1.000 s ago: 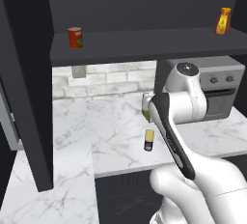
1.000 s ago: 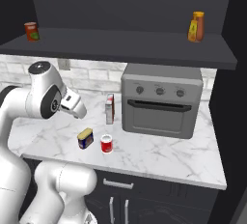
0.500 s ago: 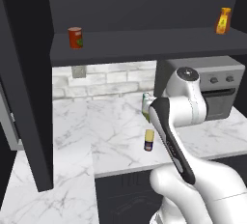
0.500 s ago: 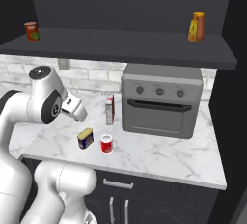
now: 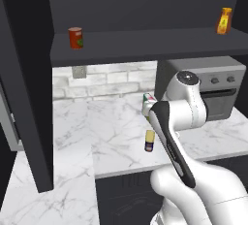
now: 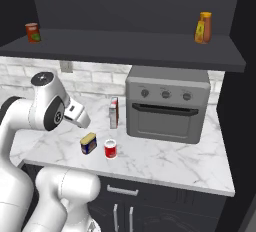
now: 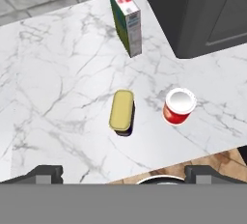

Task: Pick the cans from the counter and place them in their designated side in the cabinet.

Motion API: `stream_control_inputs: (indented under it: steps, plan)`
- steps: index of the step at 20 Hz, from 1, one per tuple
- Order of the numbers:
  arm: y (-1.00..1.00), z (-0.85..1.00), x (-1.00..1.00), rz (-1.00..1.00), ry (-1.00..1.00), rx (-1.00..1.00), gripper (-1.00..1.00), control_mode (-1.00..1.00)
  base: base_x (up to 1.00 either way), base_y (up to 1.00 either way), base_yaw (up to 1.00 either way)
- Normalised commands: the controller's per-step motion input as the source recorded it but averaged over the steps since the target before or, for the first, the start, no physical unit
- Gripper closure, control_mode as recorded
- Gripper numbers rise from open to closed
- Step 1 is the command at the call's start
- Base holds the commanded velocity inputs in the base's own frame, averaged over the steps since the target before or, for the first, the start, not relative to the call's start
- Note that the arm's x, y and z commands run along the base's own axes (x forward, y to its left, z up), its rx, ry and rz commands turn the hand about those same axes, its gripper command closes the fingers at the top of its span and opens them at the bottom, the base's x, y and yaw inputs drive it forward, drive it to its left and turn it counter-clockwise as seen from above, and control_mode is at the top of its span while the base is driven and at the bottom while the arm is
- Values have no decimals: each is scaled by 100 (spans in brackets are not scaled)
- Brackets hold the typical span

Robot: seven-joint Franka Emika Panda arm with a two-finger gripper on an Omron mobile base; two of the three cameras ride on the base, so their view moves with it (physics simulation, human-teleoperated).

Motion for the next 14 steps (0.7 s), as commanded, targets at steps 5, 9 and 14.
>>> stream_control_inputs:
  steps: [5,9,14]
  plan:
    - [4,-7,0,0,0,0,-100,-100,0,0,0]
    - [0,-7,0,0,0,0,-100,-100,0,0,0]
    - [0,-12,0,0,0,0,-100,-100,0,0,0]
